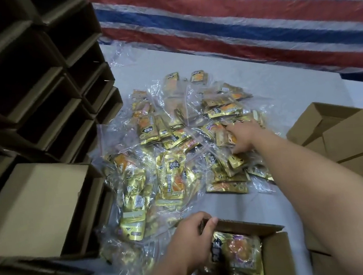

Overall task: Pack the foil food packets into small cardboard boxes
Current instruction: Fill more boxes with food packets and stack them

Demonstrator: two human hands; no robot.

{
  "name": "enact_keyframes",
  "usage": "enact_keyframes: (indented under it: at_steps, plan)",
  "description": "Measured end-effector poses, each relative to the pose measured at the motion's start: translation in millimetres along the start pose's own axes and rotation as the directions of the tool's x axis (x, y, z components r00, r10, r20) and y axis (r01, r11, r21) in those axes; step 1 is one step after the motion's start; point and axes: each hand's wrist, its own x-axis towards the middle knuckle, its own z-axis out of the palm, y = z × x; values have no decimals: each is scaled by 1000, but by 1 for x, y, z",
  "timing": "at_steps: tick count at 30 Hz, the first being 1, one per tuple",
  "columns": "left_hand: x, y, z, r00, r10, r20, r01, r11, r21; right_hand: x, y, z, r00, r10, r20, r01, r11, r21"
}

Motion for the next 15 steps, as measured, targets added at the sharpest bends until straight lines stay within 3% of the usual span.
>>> enact_keyframes:
  at_steps: [8,11,15]
  plan:
    - [-4,3,0,999,-31,-22,31,999,-29,-39,12,14,995,102,-4,-91,908,409]
    - [-6,4,0,999,-40,-17,39,999,-32,-51,9,26,991,132,8,-123,899,420]
    - [-8,4,2,999,-37,-25,37,999,-21,-60,1,46,968,213,-136,-140,900,413]
